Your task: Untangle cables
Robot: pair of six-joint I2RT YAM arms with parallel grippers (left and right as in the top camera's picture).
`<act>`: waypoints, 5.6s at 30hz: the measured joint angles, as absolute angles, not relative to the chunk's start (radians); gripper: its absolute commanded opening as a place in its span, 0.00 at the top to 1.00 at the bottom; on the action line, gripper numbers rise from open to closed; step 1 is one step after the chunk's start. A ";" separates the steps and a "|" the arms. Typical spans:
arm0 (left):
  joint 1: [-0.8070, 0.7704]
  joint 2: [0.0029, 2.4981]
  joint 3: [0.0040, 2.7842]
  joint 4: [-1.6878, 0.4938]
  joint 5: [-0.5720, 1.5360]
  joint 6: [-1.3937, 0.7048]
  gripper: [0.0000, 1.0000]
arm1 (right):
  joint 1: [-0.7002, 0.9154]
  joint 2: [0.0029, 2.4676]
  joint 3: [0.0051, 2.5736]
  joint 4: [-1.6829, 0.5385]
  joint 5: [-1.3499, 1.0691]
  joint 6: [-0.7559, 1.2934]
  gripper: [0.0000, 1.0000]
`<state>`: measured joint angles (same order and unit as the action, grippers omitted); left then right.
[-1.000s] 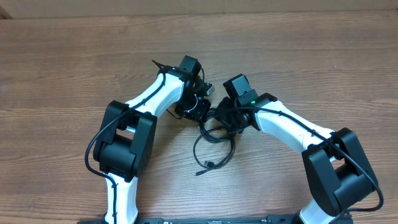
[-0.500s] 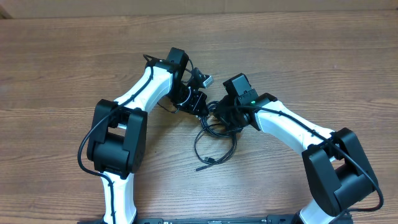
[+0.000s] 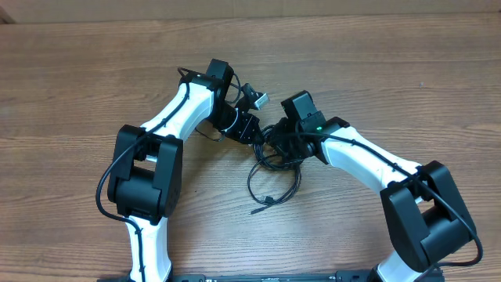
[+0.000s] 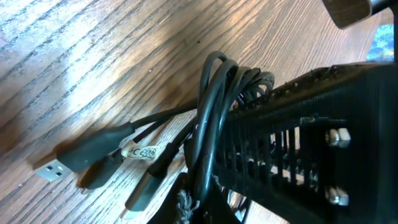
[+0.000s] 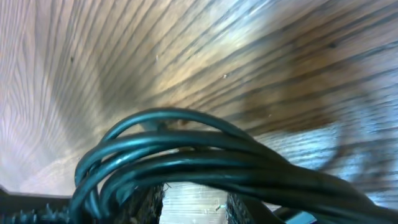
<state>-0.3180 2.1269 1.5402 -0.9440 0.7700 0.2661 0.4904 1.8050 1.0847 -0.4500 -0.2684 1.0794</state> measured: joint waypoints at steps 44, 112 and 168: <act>-0.318 2.127 1.543 -0.935 0.771 0.266 0.96 | 0.571 1.805 1.084 -0.386 0.012 1.314 0.64; -0.315 2.127 1.546 -0.929 0.642 0.245 0.96 | 0.530 1.934 1.036 -0.124 -0.068 1.244 0.96; -0.315 2.127 1.546 -0.927 0.533 0.235 0.95 | 0.027 1.927 1.035 -0.144 -0.914 1.055 0.96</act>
